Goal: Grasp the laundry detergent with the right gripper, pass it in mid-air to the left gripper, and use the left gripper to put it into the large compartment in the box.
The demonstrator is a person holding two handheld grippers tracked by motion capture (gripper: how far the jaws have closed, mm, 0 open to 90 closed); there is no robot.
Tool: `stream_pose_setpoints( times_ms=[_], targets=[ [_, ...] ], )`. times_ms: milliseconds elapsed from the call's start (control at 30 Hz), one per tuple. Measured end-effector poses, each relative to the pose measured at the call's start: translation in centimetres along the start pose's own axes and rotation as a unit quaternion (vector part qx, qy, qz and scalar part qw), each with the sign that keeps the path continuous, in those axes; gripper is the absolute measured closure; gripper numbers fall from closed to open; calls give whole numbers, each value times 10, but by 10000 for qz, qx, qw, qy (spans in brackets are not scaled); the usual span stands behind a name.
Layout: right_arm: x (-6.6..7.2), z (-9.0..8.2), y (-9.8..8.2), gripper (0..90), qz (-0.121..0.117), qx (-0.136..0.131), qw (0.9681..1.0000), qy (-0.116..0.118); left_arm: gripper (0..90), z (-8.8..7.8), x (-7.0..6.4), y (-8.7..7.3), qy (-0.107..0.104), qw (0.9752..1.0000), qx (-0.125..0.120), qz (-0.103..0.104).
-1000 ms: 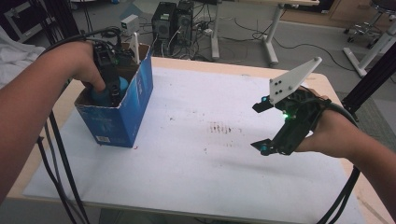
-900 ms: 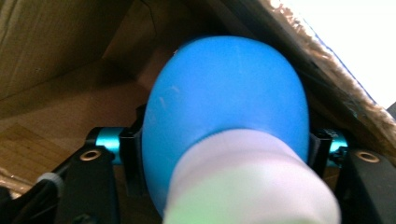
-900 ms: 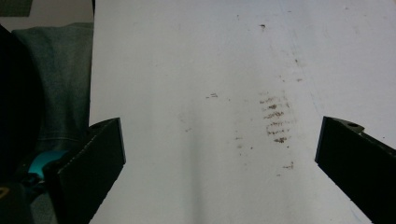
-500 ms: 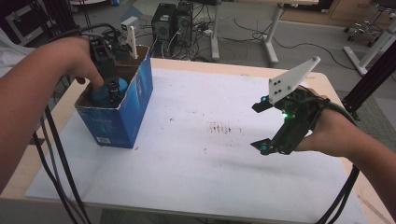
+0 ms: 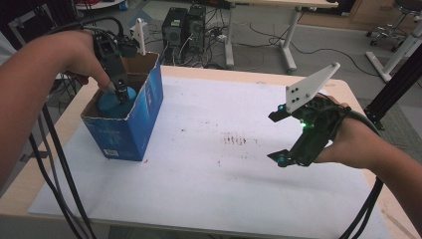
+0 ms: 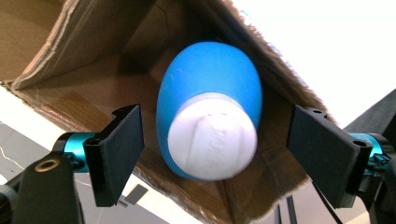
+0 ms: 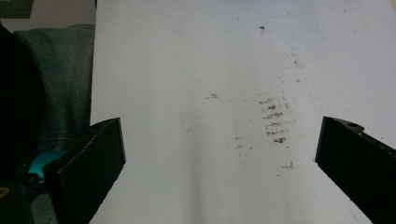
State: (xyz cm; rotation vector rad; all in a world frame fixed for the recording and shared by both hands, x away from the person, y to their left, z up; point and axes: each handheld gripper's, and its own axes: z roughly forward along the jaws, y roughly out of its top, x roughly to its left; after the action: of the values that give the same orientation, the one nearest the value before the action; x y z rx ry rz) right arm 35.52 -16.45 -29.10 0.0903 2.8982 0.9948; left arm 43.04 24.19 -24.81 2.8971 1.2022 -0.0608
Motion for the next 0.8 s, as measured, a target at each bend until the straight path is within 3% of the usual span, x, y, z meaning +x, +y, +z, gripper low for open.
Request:
stream_pose_setpoints(
  times_ms=[233, 533, 800],
  targets=[
    [-2, -5, 3, 7, -10, 11, 10000, -1, 171, -20, -8, 1, 31, 10000, -58, 72],
    [-5, -15, 8, 7, -52, 150, 9999, 41, 128, -46, -26, 10, 136, 9993, -94, 324],
    [-13, -29, 13, 7, -101, 498, 9987, 47, 105, -51, -51, 25, -1, 9964, -102, 844]
  ],
)
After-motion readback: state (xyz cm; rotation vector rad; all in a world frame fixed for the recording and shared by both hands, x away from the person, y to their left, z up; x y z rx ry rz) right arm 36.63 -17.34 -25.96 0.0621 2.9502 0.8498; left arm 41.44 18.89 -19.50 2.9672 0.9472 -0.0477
